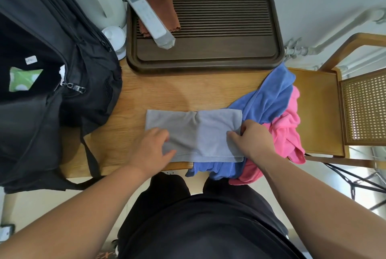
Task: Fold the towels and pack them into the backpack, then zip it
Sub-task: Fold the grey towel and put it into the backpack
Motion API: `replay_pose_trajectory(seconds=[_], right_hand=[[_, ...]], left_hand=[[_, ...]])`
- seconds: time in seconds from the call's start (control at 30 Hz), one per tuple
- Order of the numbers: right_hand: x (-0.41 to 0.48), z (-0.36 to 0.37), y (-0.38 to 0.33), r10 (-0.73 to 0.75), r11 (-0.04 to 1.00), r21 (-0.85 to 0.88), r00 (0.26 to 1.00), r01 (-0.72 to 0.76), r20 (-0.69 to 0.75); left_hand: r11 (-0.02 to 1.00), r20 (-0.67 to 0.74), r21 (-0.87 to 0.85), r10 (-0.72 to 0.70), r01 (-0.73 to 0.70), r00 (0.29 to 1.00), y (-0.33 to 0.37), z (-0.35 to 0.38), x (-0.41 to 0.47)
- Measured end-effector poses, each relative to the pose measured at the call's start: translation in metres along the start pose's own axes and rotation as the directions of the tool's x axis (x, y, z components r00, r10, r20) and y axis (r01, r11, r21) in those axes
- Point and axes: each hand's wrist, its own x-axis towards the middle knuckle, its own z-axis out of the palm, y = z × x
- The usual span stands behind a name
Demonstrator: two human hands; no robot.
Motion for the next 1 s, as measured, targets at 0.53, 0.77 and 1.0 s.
replay_pose_trajectory(seconds=[0.53, 0.77, 1.0], right_hand=[[-0.005, -0.02, -0.001, -0.01, 0.922, -0.379, 0.982, 0.083, 0.19], [-0.003, -0.03, 0.006, 0.003, 0.9, -0.408, 0.935, 0.153, 0.356], [0.007, -0.021, -0.031, -0.343, 0.909, -0.287, 0.933, 0.303, -0.103]], left_hand=[[0.956, 0.089, 0.127, 0.256, -0.266, 0.963, -0.015, 0.0, 0.002], [0.98, 0.41, 0.128, 0.086, -0.151, 0.908, -0.023, -0.016, -0.011], [0.988, -0.119, -0.108, -0.12, 0.107, 0.986, -0.008, -0.021, 0.018]])
